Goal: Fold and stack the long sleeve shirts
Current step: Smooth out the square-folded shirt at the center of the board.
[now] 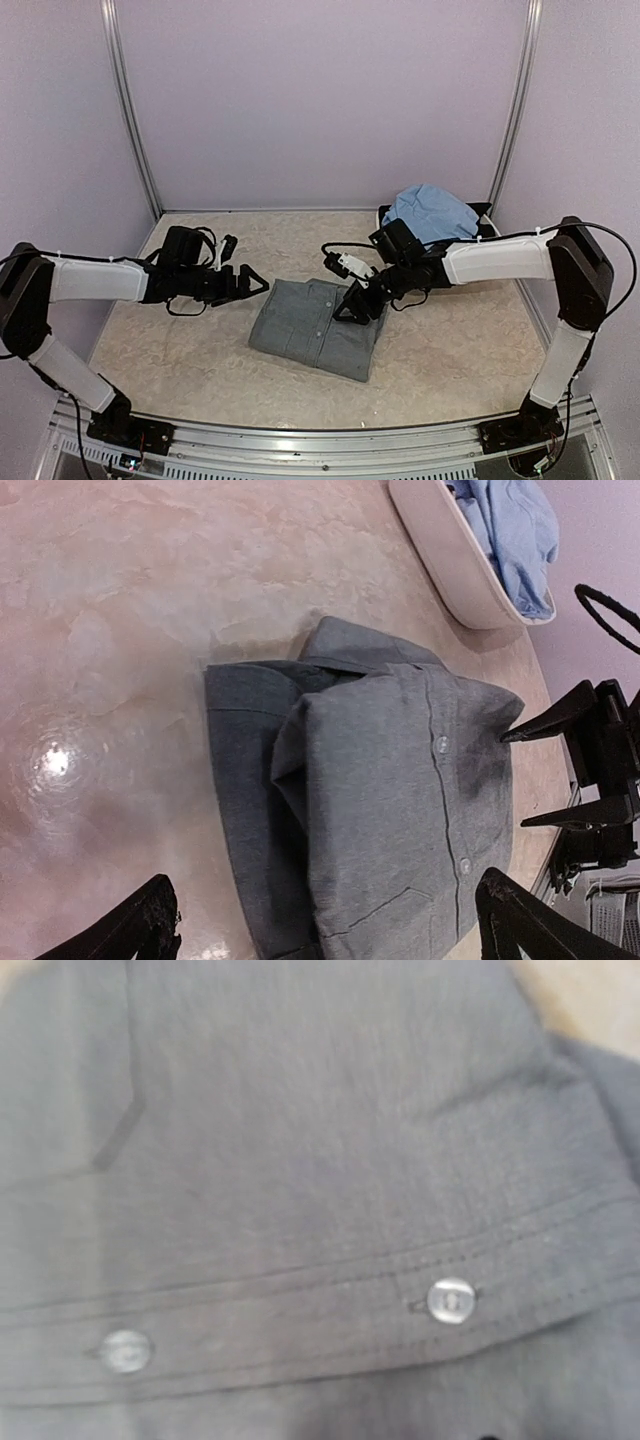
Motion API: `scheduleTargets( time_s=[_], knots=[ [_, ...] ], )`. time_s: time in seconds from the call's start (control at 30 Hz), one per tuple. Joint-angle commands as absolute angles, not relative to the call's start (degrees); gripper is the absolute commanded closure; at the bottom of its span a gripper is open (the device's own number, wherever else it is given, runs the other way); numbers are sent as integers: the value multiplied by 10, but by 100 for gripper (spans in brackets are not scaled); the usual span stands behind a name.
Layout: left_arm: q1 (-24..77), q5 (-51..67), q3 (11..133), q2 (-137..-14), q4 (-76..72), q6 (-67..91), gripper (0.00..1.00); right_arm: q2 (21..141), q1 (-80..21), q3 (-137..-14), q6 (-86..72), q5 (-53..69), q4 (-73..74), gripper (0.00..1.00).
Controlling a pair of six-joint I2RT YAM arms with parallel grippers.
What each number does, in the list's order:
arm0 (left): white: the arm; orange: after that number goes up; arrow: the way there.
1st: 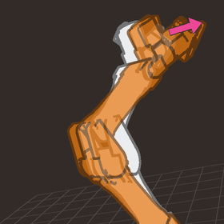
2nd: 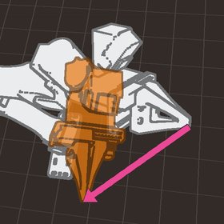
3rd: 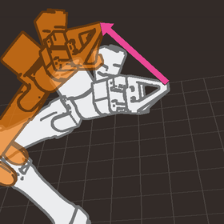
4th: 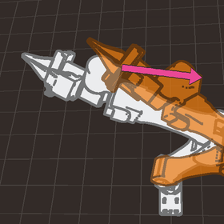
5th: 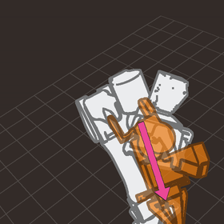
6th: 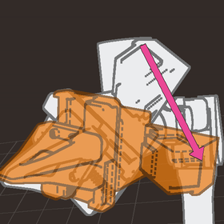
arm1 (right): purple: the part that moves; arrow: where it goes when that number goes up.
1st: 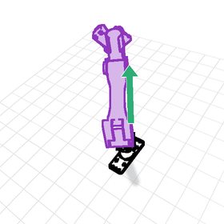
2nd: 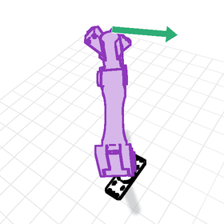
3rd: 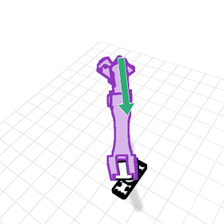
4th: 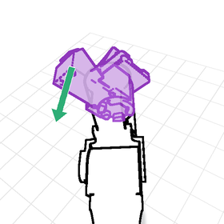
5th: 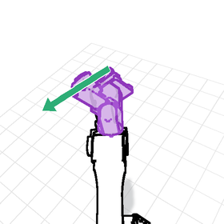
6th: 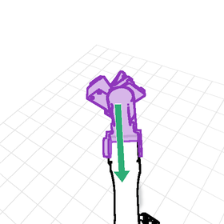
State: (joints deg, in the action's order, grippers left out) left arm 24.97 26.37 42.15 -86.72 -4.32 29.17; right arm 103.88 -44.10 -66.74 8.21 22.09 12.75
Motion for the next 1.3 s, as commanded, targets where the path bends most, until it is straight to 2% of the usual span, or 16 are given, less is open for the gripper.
scheduleTargets(
  time_s=[0.0,0.1,0.2,0.37,0.53,0.77,1.03,1.27],
  knots=[
    [320,209,454,-829,-3,237,1,971,-437,-638,-8,220,103,34],
    [369,180,441,-819,-12,267,1,956,-408,-648,-52,228,120,26],
    [449,78,439,-806,-2,271,1,983,-378,-684,-60,245,142,18],
    [527,49,434,-822,-47,281,1,1090,-363,-797,-34,279,210,15],
    [548,68,461,-910,-92,271,1,1160,-347,-852,-42,326,209,14],
    [560,88,513,-1024,-78,224,1,1218,-335,-891,-48,378,208,15],
    [558,77,459,-983,-18,168,1,1235,-333,-896,-43,428,213,14],
    [561,67,442,-966,60,103,1,1252,-329,-921,-28,408,247,15]
  ],
)
